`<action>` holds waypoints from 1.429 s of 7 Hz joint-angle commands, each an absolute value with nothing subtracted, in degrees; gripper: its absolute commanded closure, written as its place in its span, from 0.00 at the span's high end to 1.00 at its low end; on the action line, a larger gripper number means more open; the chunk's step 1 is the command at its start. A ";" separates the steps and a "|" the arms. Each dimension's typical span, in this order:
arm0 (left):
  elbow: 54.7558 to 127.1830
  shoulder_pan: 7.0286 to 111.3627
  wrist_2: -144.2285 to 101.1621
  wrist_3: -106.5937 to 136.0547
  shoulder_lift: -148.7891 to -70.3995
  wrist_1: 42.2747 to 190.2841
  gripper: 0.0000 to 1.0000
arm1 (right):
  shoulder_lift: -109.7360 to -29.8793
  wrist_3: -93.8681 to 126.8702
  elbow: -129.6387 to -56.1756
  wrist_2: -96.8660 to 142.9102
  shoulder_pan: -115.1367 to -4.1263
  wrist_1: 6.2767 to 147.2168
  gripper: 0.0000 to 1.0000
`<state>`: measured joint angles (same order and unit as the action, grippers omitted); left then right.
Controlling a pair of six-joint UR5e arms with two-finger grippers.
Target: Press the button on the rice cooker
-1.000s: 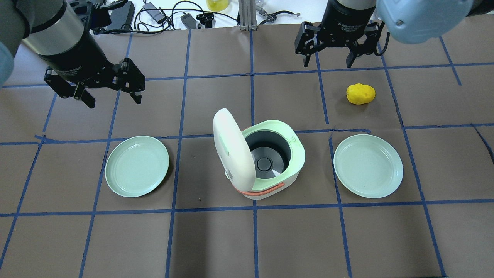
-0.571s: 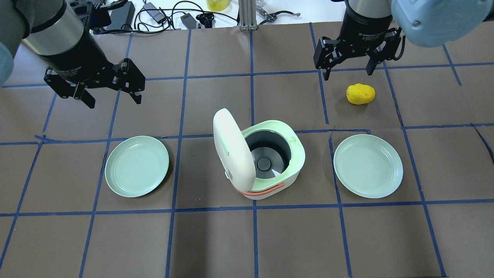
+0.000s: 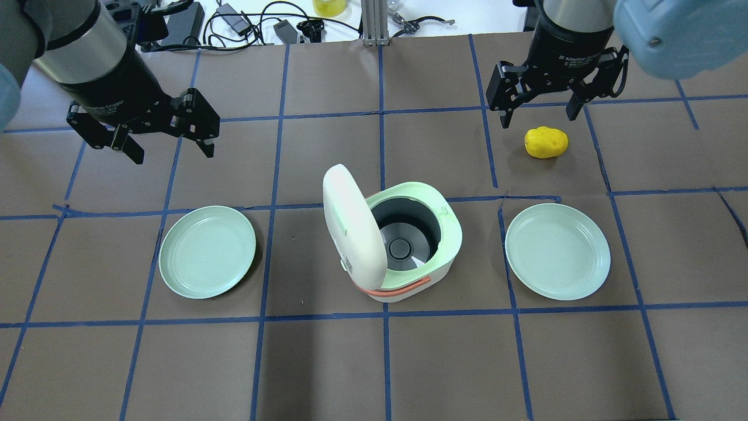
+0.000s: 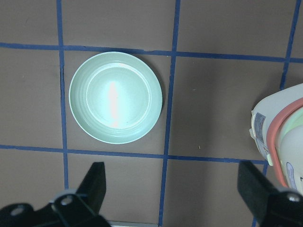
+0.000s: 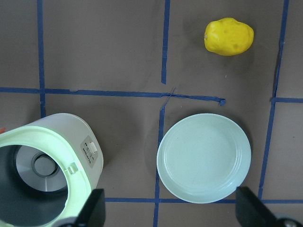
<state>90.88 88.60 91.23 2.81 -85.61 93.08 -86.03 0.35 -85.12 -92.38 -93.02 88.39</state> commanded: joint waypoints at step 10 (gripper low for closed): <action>90.88 88.59 91.23 2.81 -85.69 93.08 1.00 | -86.31 0.79 -85.17 -90.18 -92.99 88.77 1.00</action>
<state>90.88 88.59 91.23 2.81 -85.62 93.08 -86.36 0.79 -85.17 -90.51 -92.99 88.78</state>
